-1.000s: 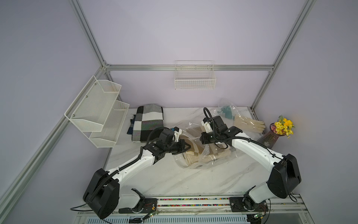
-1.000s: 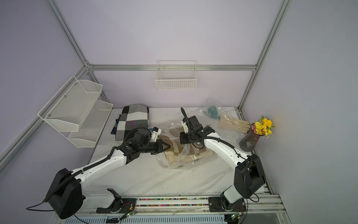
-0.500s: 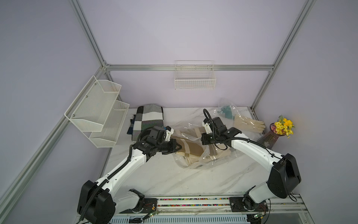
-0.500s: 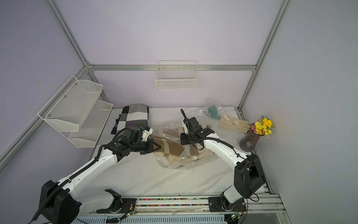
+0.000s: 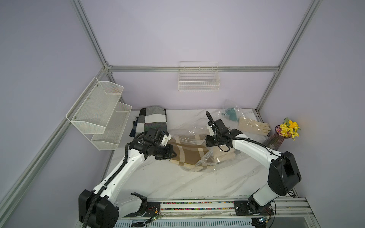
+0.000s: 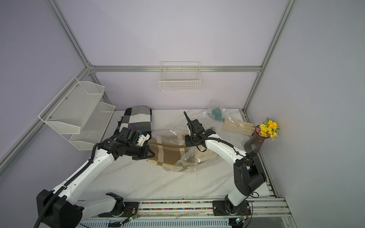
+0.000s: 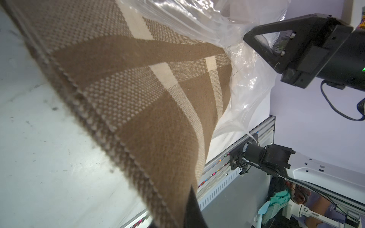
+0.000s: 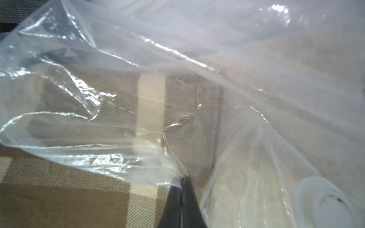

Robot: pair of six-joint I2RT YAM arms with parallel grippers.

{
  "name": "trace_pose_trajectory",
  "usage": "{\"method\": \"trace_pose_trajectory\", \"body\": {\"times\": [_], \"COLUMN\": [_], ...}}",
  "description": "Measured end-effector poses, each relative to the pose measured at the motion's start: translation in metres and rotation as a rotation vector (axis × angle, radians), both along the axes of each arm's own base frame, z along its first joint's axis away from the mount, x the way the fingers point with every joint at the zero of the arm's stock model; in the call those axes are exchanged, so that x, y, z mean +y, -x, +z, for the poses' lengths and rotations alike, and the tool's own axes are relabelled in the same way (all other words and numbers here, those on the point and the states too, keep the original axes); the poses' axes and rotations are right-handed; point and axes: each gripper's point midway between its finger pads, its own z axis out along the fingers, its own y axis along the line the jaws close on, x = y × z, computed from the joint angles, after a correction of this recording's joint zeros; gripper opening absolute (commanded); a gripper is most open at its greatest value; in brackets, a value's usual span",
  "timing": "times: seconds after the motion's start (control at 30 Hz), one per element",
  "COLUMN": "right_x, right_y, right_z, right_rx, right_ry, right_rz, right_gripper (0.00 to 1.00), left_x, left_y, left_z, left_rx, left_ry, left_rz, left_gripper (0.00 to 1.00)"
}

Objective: Take the scarf out of the vacuum bag
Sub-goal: Take out the scarf from the vacuum bag.

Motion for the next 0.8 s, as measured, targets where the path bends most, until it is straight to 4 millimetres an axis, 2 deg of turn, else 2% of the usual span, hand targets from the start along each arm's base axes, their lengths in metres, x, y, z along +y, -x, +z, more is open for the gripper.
{"method": "trace_pose_trajectory", "body": {"times": [0.2,0.57,0.7,0.8], "right_x": [-0.030,-0.097,-0.110,-0.111], "right_y": [-0.019,-0.047,-0.050,-0.050], "right_z": [-0.006,-0.004,0.001,0.003], "right_rx": [-0.021,-0.054,-0.067,-0.071], "right_ry": [0.055,0.110,0.114,0.109], "right_rz": [-0.095,-0.263,-0.296,-0.296], "right_gripper": [0.00,0.00,0.00,0.00], "left_x": [0.006,-0.008,-0.009,-0.007], "left_y": [-0.003,-0.040,-0.044,-0.041], "left_z": [0.000,0.006,0.008,0.008], "left_rx": [0.010,-0.004,-0.018,-0.018], "left_ry": [-0.031,-0.050,-0.057,-0.076], "left_rz": [-0.014,-0.076,-0.098,-0.117], "left_gripper": [0.00,0.00,0.00,0.00]}}
